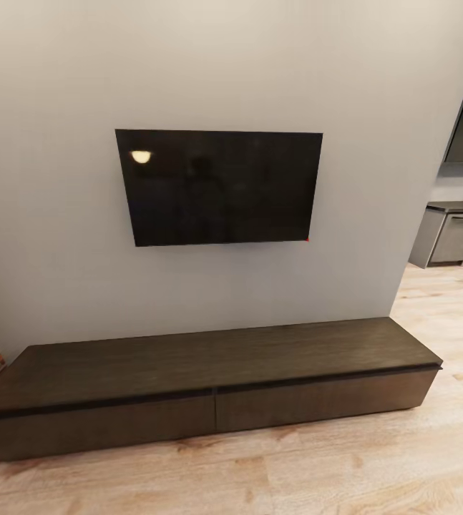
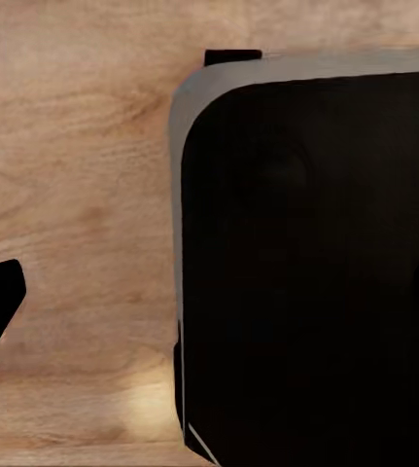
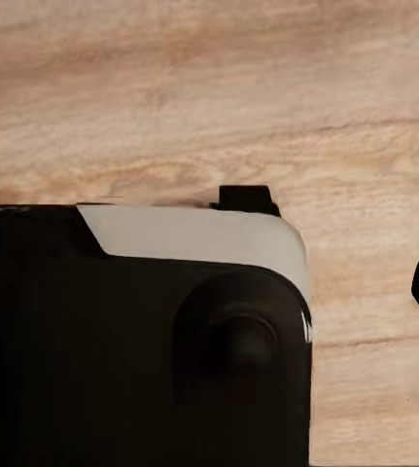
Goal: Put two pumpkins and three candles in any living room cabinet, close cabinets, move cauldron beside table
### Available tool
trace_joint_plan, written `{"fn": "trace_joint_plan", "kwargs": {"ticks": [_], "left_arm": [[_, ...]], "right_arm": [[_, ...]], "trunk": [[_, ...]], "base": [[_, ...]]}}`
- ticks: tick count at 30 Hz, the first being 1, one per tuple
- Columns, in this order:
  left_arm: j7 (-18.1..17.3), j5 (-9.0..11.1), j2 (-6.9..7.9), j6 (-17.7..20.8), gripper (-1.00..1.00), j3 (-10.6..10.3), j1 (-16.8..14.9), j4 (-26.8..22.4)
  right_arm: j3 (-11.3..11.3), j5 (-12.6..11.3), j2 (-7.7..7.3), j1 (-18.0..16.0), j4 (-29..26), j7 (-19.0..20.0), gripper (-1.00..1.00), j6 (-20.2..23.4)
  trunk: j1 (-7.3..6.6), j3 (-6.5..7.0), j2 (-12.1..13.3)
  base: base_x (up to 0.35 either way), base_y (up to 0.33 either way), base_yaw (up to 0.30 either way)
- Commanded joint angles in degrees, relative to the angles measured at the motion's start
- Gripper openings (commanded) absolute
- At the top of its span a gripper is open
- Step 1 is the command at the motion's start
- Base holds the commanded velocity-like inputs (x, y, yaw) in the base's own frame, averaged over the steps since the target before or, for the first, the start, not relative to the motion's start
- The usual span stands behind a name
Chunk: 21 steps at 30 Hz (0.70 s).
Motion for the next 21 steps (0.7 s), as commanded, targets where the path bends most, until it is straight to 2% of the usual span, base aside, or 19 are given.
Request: {"fn": "trace_joint_plan", "kwargs": {"ticks": [1, 8, 13, 20, 21], "left_arm": [[-0.07, 0.03, -0.07, 0.39, 1.0, 0.02, -0.04, -1.12], [-0.18, 0.11, -0.21, 5.13, 1.0, 0.04, -0.83, -7.91], [-0.15, 0.16, -0.73, 6.34, 1.0, 0.05, -1.04, -11.93], [-0.17, 0.19, -1.63, 7.49, 1.0, 0.08, -1.81, -16.85], [-0.2, 0.27, -1.89, 7.68, 1.0, 0.08, -1.97, -19.38]], "right_arm": [[-0.06, -0.01, 0.0, -0.29, -0.7, -0.02, 1.0, 0.24], [0.05, 0.09, 0.06, -1.58, -3.31, -0.12, 1.0, 0.38], [0.1, 0.15, 0.1, -2.66, -4.9, -0.36, 1.0, 0.29], [0.14, 0.12, 0.07, -6.32, -7.3, -0.65, 1.0, 0.78], [0.13, 0.06, 0.07, -6.95, -8.57, -0.67, 1.0, 0.81]], "trunk": [[0.0, -0.06, -0.03], [0.0, -0.06, -0.03], [0.0, -0.06, -0.03], [0.0, -0.06, -0.03], [0.0, -0.06, -0.03]], "base": [[0.0, 0.0, 0.0], [0.0, 0.0, 0.0], [0.0, 0.0, 0.0], [0.0, 0.0, 0.0], [0.0, 0.0, 0.0]]}}
